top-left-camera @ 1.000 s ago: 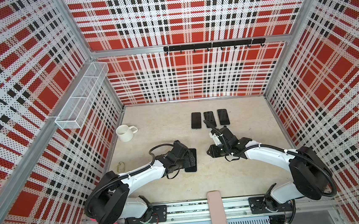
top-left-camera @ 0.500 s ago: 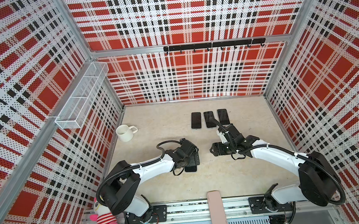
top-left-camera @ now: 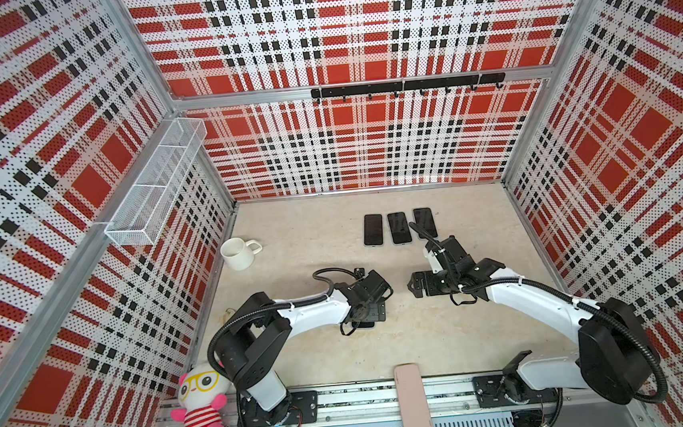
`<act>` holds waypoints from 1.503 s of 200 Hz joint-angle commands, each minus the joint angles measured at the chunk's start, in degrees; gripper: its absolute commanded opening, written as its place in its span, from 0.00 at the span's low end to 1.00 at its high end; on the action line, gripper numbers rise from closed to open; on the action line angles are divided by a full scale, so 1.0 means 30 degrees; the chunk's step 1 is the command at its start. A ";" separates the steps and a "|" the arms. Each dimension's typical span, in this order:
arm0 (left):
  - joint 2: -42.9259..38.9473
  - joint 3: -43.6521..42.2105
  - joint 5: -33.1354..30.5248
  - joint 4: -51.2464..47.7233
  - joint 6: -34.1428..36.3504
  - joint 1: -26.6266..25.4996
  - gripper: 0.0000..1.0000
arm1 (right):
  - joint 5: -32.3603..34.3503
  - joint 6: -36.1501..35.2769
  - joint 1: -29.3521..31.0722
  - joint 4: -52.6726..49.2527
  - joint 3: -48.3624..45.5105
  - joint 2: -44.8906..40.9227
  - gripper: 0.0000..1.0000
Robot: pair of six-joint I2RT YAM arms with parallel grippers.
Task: Put the phone into the phone case
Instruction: 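Carry the cased phone with the left gripper and set it beside the row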
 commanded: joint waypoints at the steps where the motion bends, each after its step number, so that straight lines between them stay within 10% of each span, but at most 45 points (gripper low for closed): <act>1: 0.0711 0.0758 -0.0905 -0.1313 0.0044 -0.0427 0.98 | 0.0334 -0.0430 -0.0505 -0.0493 0.0091 -0.0637 1.00; 90: 0.0773 0.1148 0.0335 -0.1458 0.0276 -0.0109 0.75 | 0.0809 -0.1118 -0.1562 -0.0772 0.0680 -0.1524 1.00; 134: 0.0507 0.1795 0.0837 -0.0163 0.2192 0.2842 0.69 | 0.1200 -0.1428 -0.1883 -0.1161 0.0680 -0.2602 0.99; 214: 0.6156 1.0514 0.0378 0.0997 0.8281 0.8611 0.67 | 0.1578 -0.1337 -0.2133 -0.2440 -0.0281 -0.4776 0.98; 300: 1.1532 1.6570 0.1951 -0.0179 0.9853 0.9778 0.73 | 0.2204 -0.1327 -0.2236 -0.3304 -0.1254 -0.6333 0.98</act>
